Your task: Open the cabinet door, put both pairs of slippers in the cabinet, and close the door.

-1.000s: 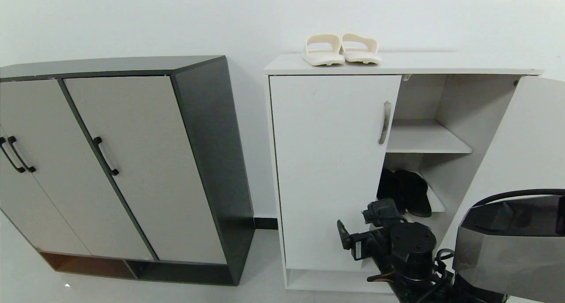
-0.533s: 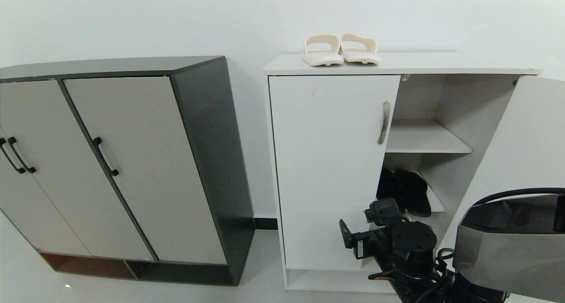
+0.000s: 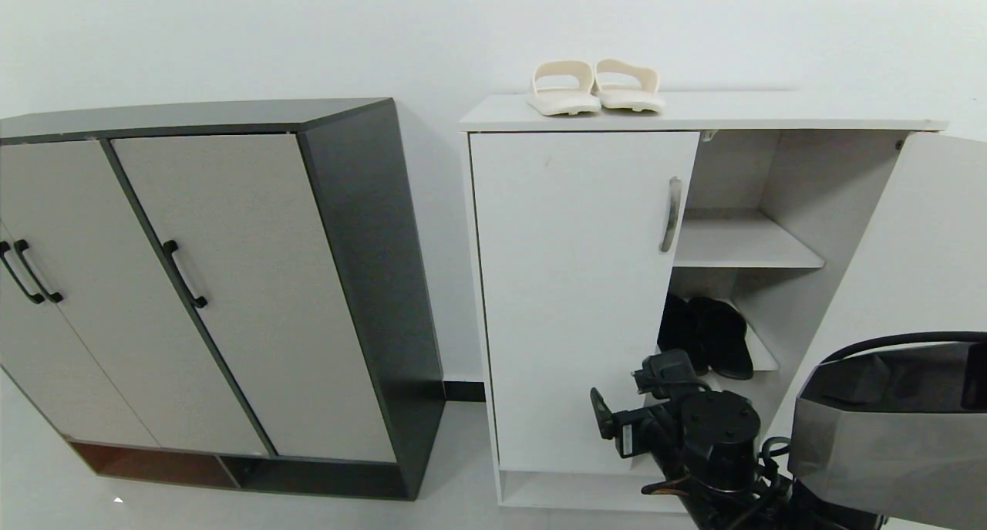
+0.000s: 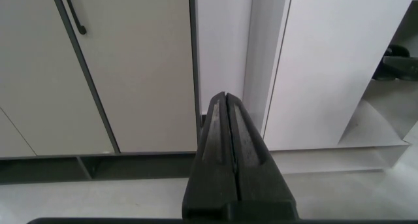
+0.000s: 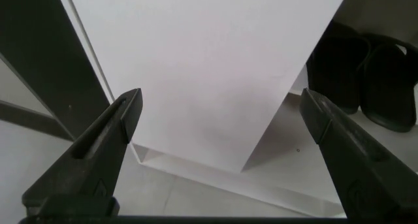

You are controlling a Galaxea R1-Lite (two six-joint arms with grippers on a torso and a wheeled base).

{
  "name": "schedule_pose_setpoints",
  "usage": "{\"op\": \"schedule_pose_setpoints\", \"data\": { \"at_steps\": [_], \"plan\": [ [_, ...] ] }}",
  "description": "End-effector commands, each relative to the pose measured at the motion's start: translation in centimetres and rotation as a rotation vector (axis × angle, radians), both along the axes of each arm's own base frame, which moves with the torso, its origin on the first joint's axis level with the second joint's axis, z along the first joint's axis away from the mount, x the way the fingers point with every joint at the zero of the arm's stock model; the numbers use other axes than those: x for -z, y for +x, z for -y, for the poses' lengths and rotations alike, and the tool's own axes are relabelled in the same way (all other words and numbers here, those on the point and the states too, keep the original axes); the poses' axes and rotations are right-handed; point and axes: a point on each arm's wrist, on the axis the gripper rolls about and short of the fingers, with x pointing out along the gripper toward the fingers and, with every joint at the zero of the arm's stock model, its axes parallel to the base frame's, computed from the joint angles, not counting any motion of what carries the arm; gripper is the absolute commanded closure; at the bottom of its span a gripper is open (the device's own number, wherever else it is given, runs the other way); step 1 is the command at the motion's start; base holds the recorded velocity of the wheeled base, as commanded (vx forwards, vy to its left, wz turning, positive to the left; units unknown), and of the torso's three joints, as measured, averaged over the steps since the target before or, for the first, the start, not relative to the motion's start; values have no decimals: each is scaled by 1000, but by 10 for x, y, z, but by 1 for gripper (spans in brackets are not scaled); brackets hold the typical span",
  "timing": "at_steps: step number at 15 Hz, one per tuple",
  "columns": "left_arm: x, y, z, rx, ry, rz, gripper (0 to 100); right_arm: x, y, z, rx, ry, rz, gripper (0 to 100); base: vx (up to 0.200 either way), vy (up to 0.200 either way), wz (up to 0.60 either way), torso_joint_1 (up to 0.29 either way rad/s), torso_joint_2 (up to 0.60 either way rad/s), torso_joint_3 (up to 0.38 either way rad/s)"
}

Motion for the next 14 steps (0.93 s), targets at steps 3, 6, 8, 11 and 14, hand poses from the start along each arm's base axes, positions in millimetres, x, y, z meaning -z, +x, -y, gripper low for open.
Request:
{"op": "schedule_pose_setpoints", "data": {
  "at_steps": [3, 6, 8, 11, 14],
  "plan": [
    [0, 0, 0, 0, 0, 0, 100, 0, 0, 0, 0, 0, 1, 0, 0, 0, 0, 11, -107, -101],
    [0, 0, 0, -2, -1, 0, 100, 0, 0, 0, 1, 0, 2, 0, 0, 0, 0, 56, -378, -315],
    [0, 0, 0, 0, -1, 0, 100, 1, -2, 1, 3, -5, -5, 0, 0, 0, 0, 100, -432, -339],
    [0, 0, 0, 0, -1, 0, 100, 1, -3, 2, 1, -8, -9, 0, 0, 0, 0, 129, -456, -333],
    [0, 0, 0, 0, -1, 0, 100, -1, -3, 2, 1, -4, -4, 0, 0, 0, 0, 149, -468, -325]
  ]
}}
